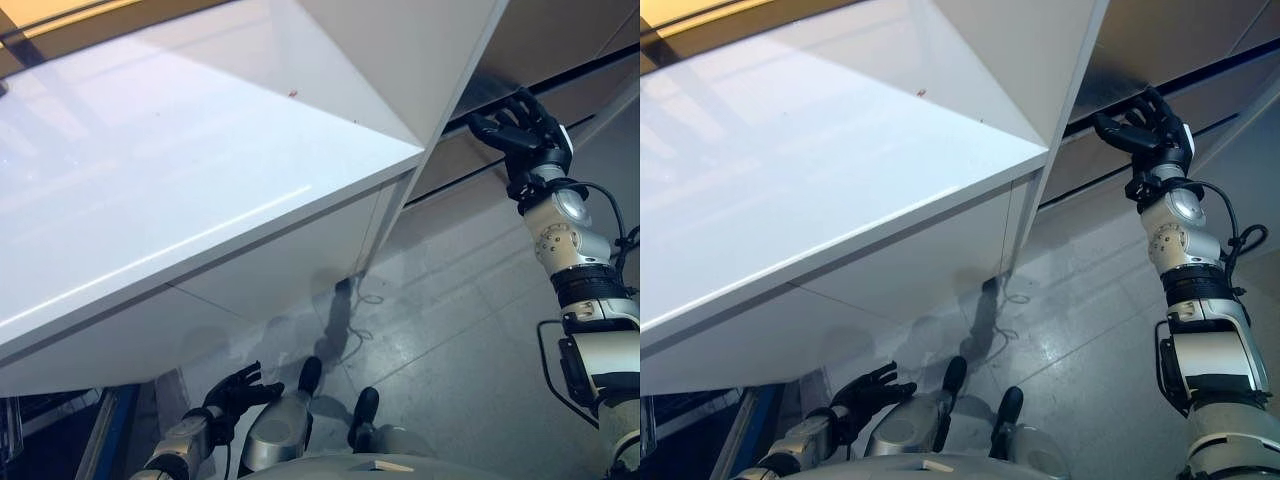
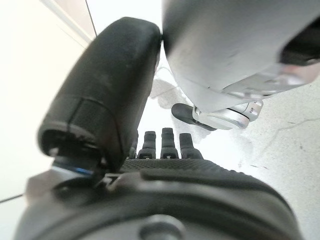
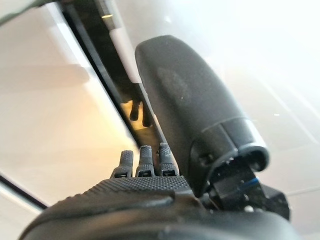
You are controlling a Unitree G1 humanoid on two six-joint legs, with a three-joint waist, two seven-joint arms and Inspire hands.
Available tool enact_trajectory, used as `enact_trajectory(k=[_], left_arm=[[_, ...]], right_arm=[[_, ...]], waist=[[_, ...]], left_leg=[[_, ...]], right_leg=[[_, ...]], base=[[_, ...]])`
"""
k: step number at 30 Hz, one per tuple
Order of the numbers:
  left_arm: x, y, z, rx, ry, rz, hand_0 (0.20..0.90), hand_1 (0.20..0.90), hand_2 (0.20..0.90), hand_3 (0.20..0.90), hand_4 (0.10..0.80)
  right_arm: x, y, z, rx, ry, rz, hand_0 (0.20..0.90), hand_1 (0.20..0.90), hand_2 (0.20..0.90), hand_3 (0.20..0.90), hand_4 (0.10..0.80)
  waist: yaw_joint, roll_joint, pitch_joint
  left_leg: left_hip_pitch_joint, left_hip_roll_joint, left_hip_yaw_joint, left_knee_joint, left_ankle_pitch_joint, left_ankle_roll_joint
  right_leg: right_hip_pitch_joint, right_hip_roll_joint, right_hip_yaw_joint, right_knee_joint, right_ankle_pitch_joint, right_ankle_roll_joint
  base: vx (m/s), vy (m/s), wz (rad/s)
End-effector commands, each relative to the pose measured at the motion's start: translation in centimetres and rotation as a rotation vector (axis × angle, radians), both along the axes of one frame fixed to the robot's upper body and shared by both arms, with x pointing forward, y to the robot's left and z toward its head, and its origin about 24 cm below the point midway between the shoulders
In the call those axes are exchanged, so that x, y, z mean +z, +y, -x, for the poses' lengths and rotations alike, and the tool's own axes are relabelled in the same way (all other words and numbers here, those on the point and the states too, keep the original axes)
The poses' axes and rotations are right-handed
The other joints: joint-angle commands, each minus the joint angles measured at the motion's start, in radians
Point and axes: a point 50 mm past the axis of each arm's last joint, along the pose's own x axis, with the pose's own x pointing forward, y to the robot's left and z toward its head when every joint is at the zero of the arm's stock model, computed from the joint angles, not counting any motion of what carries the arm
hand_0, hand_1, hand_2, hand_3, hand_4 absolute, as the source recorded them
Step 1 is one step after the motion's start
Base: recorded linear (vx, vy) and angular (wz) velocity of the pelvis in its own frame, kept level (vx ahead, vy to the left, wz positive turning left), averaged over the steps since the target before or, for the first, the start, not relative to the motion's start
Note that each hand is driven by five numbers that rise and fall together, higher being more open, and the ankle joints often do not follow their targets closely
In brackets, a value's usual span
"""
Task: Put drinks into fridge and close the fridge
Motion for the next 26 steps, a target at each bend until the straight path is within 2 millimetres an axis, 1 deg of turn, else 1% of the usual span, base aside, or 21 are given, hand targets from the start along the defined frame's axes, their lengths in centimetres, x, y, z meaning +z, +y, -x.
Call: enact_trajectory(k=[1, 4, 5, 6, 8, 10, 11, 12, 13, 14, 15, 16, 17, 18, 19, 20, 21, 22, 24, 25, 26], left_arm=[[-0.7, 1.5, 2.8, -0.001, 0.089, -0.03, 0.9, 0.9, 0.9, 0.9, 0.8], [-0.7, 1.5, 2.6, 0.019, 0.093, -0.018, 0.9, 0.9, 0.9, 0.9, 0.8], [-0.7, 1.3, 2.5, 0.031, 0.092, -0.009, 0.9, 0.9, 0.9, 0.9, 0.8], [-0.7, 1.3, 2.5, 0.031, 0.093, -0.008, 0.9, 0.9, 0.9, 0.9, 0.8], [-0.8, 1.0, 2.3, 0.036, 0.089, -0.002, 0.9, 0.9, 0.9, 0.9, 0.8], [-0.9, 0.6, 2.5, 0.059, 0.086, 0.006, 0.9, 0.9, 0.9, 0.9, 0.8], [-0.9, 0.5, 2.5, 0.06, 0.086, 0.007, 0.9, 0.9, 0.9, 0.9, 0.8], [-1.0, 0.4, 2.6, 0.067, 0.083, 0.012, 0.9, 0.9, 0.9, 0.9, 0.8], [-1.0, -0.1, 2.6, 0.074, 0.076, 0.027, 0.9, 0.9, 0.9, 0.9, 0.8], [-1.0, -0.2, 2.6, 0.075, 0.075, 0.029, 0.9, 0.9, 0.9, 0.9, 0.8], [-1.0, -0.3, 2.6, 0.078, 0.072, 0.033, 0.9, 0.9, 0.9, 0.9, 0.8], [-1.0, -0.4, 2.5, 0.084, 0.067, 0.038, 0.9, 0.9, 0.9, 0.9, 0.8], [-1.0, -0.5, 2.5, 0.097, 0.062, 0.045, 0.9, 0.9, 0.9, 0.9, 0.8], [-1.0, -0.5, 2.3, 0.098, 0.062, 0.044, 0.9, 0.9, 0.9, 0.9, 0.8], [-1.0, -0.4, 2.3, 0.1, 0.063, 0.044, 0.9, 0.9, 0.9, 0.9, 0.8], [-1.0, -0.4, 2.2, 0.102, 0.066, 0.043, 0.9, 0.9, 0.9, 0.9, 0.8], [-1.1, -0.4, 2.2, 0.097, 0.07, 0.037, 0.9, 0.9, 0.9, 0.9, 0.8], [-1.1, -0.3, 2.2, 0.089, 0.074, 0.023, 0.9, 0.9, 0.9, 0.9, 0.8], [-1.3, -0.3, 2.4, 0.081, 0.083, 0.009, 0.9, 0.9, 0.9, 0.9, 0.8], [-1.4, -0.3, 2.8, 0.08, 0.1, -0.002, 0.9, 0.9, 0.9, 0.9, 0.8], [-1.5, -0.3, 2.9, 0.078, 0.108, -0.01, 0.9, 0.9, 0.9, 0.9, 0.8]], right_arm=[[5.4, 1.8, 0.7, 0.058, -0.297, -0.018, 0.9, 0.9, 0.9, 0.9, 0.8], [3.4, 1.4, 1.5, 0.04, -0.262, -0.029, 0.9, 0.9, 0.9, 0.9, 0.8], [1.8, 1.1, 2.1, 0.028, -0.241, -0.036, 0.9, 0.9, 0.9, 0.9, 0.8], [1.5, 1.1, 2.2, 0.027, -0.236, -0.036, 0.9, 0.9, 0.9, 0.9, 0.8], [-1.6, 1.4, 3.1, 0.021, -0.173, -0.05, 0.9, 0.9, 0.9, 0.9, 0.8], [-7.2, 1.5, 4.9, 0.022, -0.046, -0.091, 0.9, 0.9, 0.9, 0.9, 0.8], [-7.9, 1.5, 5.2, 0.019, -0.027, -0.092, 0.9, 0.9, 0.9, 0.9, 0.8], [-9.8, 1.6, 6.0, 0.01, 0.02, -0.094, 0.9, 0.9, 0.9, 0.9, 0.8], [-13.7, 1.9, 7.7, 0.0, 0.143, -0.087, 0.9, 0.9, 0.9, 0.9, 0.8], [-14.7, 2.1, 8.3, 0.0, 0.168, -0.073, 0.9, 0.9, 0.9, 0.9, 0.8], [-16.6, 2.4, 9.2, -0.007, 0.244, -0.044, 0.9, 0.9, 0.9, 0.9, 0.8], [-18.5, 2.6, 10.1, -0.011, 0.333, -0.073, 0.9, 0.9, 0.9, 0.9, 0.8], [-21.6, 3.6, 11.8, 0.009, 0.452, -0.095, 0.9, 0.9, 0.9, 0.9, 0.8], [-23.8, 4.1, 13.2, 0.016, 0.534, -0.122, 0.9, 0.9, 0.9, 0.9, 0.8], [-24.9, 4.3, 14.0, 0.017, 0.584, -0.153, 0.9, 0.9, 0.9, 0.9, 0.8], [-27.7, 4.8, 16.0, 0.033, 0.724, -0.223, 0.9, 0.9, 0.9, 0.9, 0.8], [-29.5, 5.2, 17.7, 0.056, 0.822, -0.233, 0.9, 0.9, 0.9, 0.9, 0.8], [-31.6, 5.6, 20.1, 0.084, 0.965, -0.231, 0.9, 0.9, 0.9, 0.9, 0.8], [-33.0, 5.9, 22.3, 0.098, 1.077, -0.236, 0.9, 0.9, 0.9, 0.9, 0.8], [-34.1, 6.1, 24.6, 0.128, 1.206, -0.197, 0.9, 0.9, 0.9, 0.9, 0.8], [-34.5, 6.2, 25.5, 0.136, 1.262, -0.175, 0.9, 0.9, 0.9, 0.9, 0.8]], waist=[[-0.008, -0.054, -0.178], [-0.042, -0.049, -0.2], [-0.063, -0.046, -0.211], [-0.067, -0.046, -0.213], [-0.095, -0.042, -0.223], [-0.123, -0.036, -0.23], [-0.125, -0.035, -0.231], [-0.131, -0.033, -0.233], [-0.141, -0.029, -0.237], [-0.144, -0.028, -0.237], [-0.149, -0.027, -0.238], [-0.154, -0.025, -0.237], [-0.161, -0.025, -0.237], [-0.165, -0.024, -0.236], [-0.166, -0.023, -0.237], [-0.167, -0.021, -0.238], [-0.166, -0.02, -0.239], [-0.163, -0.017, -0.241], [-0.161, -0.015, -0.242], [-0.157, -0.011, -0.245], [-0.155, -0.01, -0.245]], left_leg=[[0.041, -0.02, 0.089, 0.001, -0.117, 0.014], [0.061, -0.009, 0.109, -0.028, -0.108, 0.012], [0.068, -0.004, 0.126, -0.035, -0.109, 0.009], [0.069, -0.003, 0.129, -0.036, -0.11, 0.009], [0.076, 0.0, 0.152, -0.038, -0.113, 0.008], [0.088, 0.001, 0.176, -0.035, -0.121, 0.01], [0.09, 0.001, 0.179, -0.034, -0.123, 0.01], [0.094, 0.001, 0.185, -0.033, -0.125, 0.012], [0.098, 0.002, 0.197, -0.03, -0.129, 0.014], [0.1, 0.003, 0.201, -0.029, -0.13, 0.014], [0.102, 0.004, 0.208, -0.026, -0.131, 0.015], [0.105, 0.005, 0.214, -0.024, -0.131, 0.015], [0.109, 0.005, 0.217, -0.023, -0.133, 0.017], [0.112, 0.005, 0.22, -0.022, -0.134, 0.018], [0.114, 0.005, 0.22, -0.022, -0.134, 0.018], [0.118, 0.006, 0.218, -0.023, -0.135, 0.019], [0.121, 0.007, 0.218, -0.024, -0.135, 0.02], [0.125, 0.007, 0.217, -0.026, -0.133, 0.02], [0.128, 0.007, 0.214, -0.027, -0.132, 0.021], [0.128, 0.007, 0.212, -0.028, -0.13, 0.021], [0.128, 0.006, 0.209, -0.027, -0.129, 0.021]], right_leg=[[-0.052, -0.045, 0.078, 0.032, 0.04, 0.069], [-0.044, -0.037, 0.098, 0.023, 0.041, 0.068], [-0.039, -0.034, 0.107, 0.015, 0.042, 0.068], [-0.038, -0.033, 0.109, 0.014, 0.043, 0.068], [-0.035, -0.03, 0.121, 0.004, 0.046, 0.068], [-0.03, -0.026, 0.137, -0.002, 0.048, 0.066], [-0.029, -0.025, 0.139, -0.002, 0.047, 0.066], [-0.028, -0.024, 0.143, -0.002, 0.047, 0.066], [-0.025, -0.023, 0.149, 0.0, 0.044, 0.066], [-0.025, -0.023, 0.151, 0.001, 0.044, 0.066], [-0.024, -0.023, 0.153, 0.003, 0.043, 0.066], [-0.022, -0.022, 0.155, 0.005, 0.042, 0.065], [-0.019, -0.019, 0.159, 0.008, 0.041, 0.064], [-0.017, -0.018, 0.161, 0.01, 0.039, 0.062], [-0.015, -0.017, 0.161, 0.011, 0.038, 0.061], [-0.011, -0.015, 0.162, 0.012, 0.036, 0.059], [-0.007, -0.014, 0.161, 0.012, 0.034, 0.058], [-0.001, -0.012, 0.156, 0.011, 0.032, 0.055], [0.004, -0.011, 0.154, 0.01, 0.031, 0.055], [0.008, -0.01, 0.148, 0.009, 0.03, 0.053], [0.009, -0.01, 0.145, 0.008, 0.03, 0.053]], base=[[-0.004, -0.069, -0.32], [0.004, -0.053, -0.28], [-0.005, -0.038, -0.09], [-0.012, -0.045, -0.14], [-0.023, -0.038, -0.15], [-0.02, -0.026, -0.18], [-0.01, -0.014, -0.24], [-0.012, -0.018, -0.34], [-0.013, -0.016, -0.36], [-0.013, -0.016, -0.34], [-0.011, -0.013, -0.23], [-0.016, -0.023, -0.21], [-0.018, -0.025, -0.16], [-0.016, -0.022, -0.17], [-0.015, -0.026, -0.21], [-0.008, -0.028, -0.19], [-0.004, -0.035, -0.09], [0.0, 0.0, 0.0], [0.004, -0.01, 0.02], [0.0, 0.0, 0.0], [0.0, 0.0, 0.0]])
